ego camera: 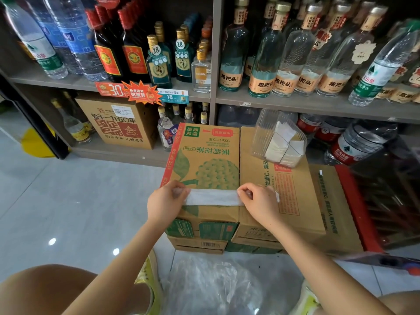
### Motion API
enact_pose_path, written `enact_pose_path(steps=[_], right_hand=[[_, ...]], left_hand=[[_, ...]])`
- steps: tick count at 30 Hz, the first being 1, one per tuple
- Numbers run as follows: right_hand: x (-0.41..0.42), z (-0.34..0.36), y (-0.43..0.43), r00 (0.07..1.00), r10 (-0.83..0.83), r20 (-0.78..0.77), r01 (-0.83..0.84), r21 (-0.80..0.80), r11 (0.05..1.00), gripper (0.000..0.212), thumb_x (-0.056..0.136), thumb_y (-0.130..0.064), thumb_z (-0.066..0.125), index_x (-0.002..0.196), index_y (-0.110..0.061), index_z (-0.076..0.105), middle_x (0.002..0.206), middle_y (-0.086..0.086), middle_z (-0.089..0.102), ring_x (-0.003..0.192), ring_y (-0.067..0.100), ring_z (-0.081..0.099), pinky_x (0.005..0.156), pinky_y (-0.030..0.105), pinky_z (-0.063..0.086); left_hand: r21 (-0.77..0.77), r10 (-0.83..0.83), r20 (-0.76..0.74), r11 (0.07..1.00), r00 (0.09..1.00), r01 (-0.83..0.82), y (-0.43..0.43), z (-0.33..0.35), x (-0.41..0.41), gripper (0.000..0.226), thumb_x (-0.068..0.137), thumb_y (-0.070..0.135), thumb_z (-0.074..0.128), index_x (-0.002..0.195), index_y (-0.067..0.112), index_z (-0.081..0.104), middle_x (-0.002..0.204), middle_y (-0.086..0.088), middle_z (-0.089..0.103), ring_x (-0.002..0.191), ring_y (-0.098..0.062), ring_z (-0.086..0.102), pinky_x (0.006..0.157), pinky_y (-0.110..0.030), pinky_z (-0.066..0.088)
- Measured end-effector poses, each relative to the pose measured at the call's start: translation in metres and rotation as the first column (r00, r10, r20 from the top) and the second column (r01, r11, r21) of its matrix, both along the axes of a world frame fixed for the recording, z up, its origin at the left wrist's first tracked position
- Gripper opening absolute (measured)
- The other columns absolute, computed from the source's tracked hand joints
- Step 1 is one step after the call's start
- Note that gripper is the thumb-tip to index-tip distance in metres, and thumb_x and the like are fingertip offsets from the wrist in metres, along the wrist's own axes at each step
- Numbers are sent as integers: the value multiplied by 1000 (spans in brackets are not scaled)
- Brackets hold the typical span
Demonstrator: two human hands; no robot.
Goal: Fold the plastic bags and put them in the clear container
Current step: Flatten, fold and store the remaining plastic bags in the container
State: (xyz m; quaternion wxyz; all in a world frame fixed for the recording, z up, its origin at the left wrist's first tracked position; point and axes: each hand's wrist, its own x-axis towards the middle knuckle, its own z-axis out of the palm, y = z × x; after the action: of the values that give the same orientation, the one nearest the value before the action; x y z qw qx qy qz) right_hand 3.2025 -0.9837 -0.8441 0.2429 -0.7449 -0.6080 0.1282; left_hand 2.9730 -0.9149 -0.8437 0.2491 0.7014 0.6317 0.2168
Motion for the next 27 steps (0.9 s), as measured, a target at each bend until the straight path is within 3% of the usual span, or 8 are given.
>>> enact_pose_path(steps=[4, 8, 10, 17, 20, 22, 24, 27], right_hand=[[-2, 1, 3, 1000, 0, 4, 0, -3, 1000, 15, 94, -24, 55, 94, -19, 69, 57, -21, 43, 62, 7, 45, 84, 32, 35], [-2, 2, 3, 1000, 13, 9, -13, -11, 1000, 14, 95, -25, 56, 98, -19, 68, 59, -22, 42, 63, 8, 45, 86, 31, 34], [-2, 2, 2, 1000, 14, 8, -14, -6, 1000, 15, 95, -26, 56, 99, -19, 68, 60, -22, 41, 64, 7, 45, 87, 32, 33], [-1, 0, 3, 998, 21, 59, -22, 6, 1000, 17, 95, -26, 53, 98, -22, 69, 62, -18, 49, 65, 9, 48, 85, 35, 36], [-4, 2, 1, 957, -33, 289, -21, 184, 983, 27, 94, -30, 47, 97, -23, 73, 81, -8, 67, 73, 17, 57, 72, 31, 28], [-16, -1, -1, 922, 11, 386, -101, 214, 972, 33, 93, -31, 43, 105, -22, 73, 101, -1, 71, 90, 22, 63, 84, 33, 37], [-33, -8, 0, 899, 171, 404, -209, 52, 977, 40, 95, -32, 36, 117, -21, 67, 124, 1, 65, 115, 23, 60, 105, 45, 39], [-47, -17, -1, 901, 297, 316, -255, -168, 952, 58, 96, -38, 13, 137, -20, 50, 147, -3, 43, 140, 17, 34, 117, 45, 10]], left_hand=[[-14, 36, -140, 999, 989, -38, 2, -2, 3, 27, 92, 39, 59, 111, 20, 62, 104, -3, 67, 91, -28, 62, 73, -32, 45], [364, 25, -267, 928, 963, 77, -7, -7, 5, 39, 86, 38, 47, 99, 10, 70, 100, -13, 65, 87, -36, 61, 78, -41, 44], [415, -108, -252, 885, 962, 209, -16, -11, 14, 41, 89, 31, 40, 107, 10, 71, 116, -15, 65, 106, -37, 60, 93, -45, 44], [110, -210, -333, 960, 919, 259, -29, -26, 47, 74, 95, 47, -2, 147, 13, 37, 157, -10, 25, 146, -34, 18, 118, -41, 0], [91, -206, -404, 960, 891, 264, -29, -31, 48, 83, 89, 54, -17, 151, 18, 26, 160, -9, 15, 148, -31, 7, 115, -38, -12], [70, -204, -412, 965, 888, 254, -31, -30, 49, 79, 88, 55, -12, 153, 22, 21, 160, -8, 9, 149, -30, 2, 115, -39, -16], [37, -211, -437, 967, 874, 252, -32, -27, 50, 79, 85, 57, -12, 153, 27, 14, 161, -6, 3, 149, -28, -4, 114, -41, -18], [10, -219, -492, 966, 843, 257, -32, -26, 49, 80, 79, 60, -17, 153, 33, 1, 160, -2, -8, 148, -26, -12, 115, -45, -19]])
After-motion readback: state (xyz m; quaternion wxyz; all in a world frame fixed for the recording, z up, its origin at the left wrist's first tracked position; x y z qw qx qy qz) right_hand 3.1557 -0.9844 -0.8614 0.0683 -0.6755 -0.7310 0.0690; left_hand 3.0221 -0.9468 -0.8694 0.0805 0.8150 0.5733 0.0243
